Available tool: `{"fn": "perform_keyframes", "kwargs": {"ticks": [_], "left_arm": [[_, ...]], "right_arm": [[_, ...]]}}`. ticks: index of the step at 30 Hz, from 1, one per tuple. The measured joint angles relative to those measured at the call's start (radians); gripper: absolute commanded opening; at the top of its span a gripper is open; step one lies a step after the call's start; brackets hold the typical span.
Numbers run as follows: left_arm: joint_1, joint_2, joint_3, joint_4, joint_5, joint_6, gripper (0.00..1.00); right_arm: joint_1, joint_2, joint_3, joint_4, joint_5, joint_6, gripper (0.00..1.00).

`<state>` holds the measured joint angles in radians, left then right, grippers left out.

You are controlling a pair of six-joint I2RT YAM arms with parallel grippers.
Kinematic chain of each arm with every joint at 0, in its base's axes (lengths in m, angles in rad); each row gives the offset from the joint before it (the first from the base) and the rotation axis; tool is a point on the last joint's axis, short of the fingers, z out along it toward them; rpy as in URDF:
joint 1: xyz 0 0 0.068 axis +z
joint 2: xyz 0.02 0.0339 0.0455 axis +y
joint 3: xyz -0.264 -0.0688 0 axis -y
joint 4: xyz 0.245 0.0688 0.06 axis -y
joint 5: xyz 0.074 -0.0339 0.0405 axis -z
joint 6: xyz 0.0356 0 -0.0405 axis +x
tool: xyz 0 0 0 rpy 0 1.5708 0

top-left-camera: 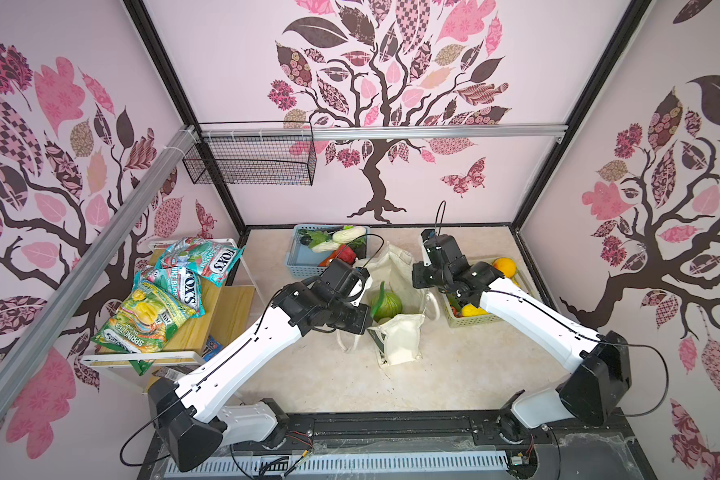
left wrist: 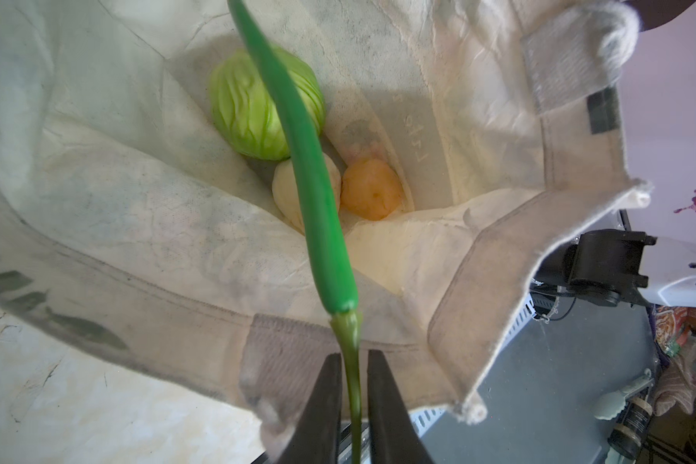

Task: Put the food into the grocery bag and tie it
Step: 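Lower the green bean into the bag and open the left gripper, then raise the left gripper out of the bag back over the blue basket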

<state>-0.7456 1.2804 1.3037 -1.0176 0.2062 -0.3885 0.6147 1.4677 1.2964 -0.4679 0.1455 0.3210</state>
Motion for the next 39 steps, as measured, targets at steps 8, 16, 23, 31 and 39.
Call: {"fn": "perform_keyframes", "kwargs": {"ticks": [8, 16, 23, 31, 39], "left_arm": [[0.002, 0.045, 0.046, -0.003, -0.048, 0.011, 0.30], [0.010, 0.048, 0.100, 0.021, -0.097, 0.010, 0.42], [0.084, 0.010, 0.135, 0.031, -0.182, 0.001, 0.51], [0.107, -0.006, 0.208, -0.019, -0.366, 0.023, 0.54], [0.130, 0.071, 0.244, -0.075, -0.561, 0.054, 0.57]], "right_arm": [[0.000, -0.009, -0.027, 0.027, -0.016, 0.010, 0.00], [0.000, -0.027, -0.050, 0.043, -0.027, 0.016, 0.00], [0.000, -0.043, -0.071, 0.047, -0.031, 0.021, 0.00], [0.000, -0.061, -0.104, 0.064, -0.034, 0.031, 0.00], [0.000, -0.078, -0.139, 0.077, -0.034, 0.038, 0.00]]}}
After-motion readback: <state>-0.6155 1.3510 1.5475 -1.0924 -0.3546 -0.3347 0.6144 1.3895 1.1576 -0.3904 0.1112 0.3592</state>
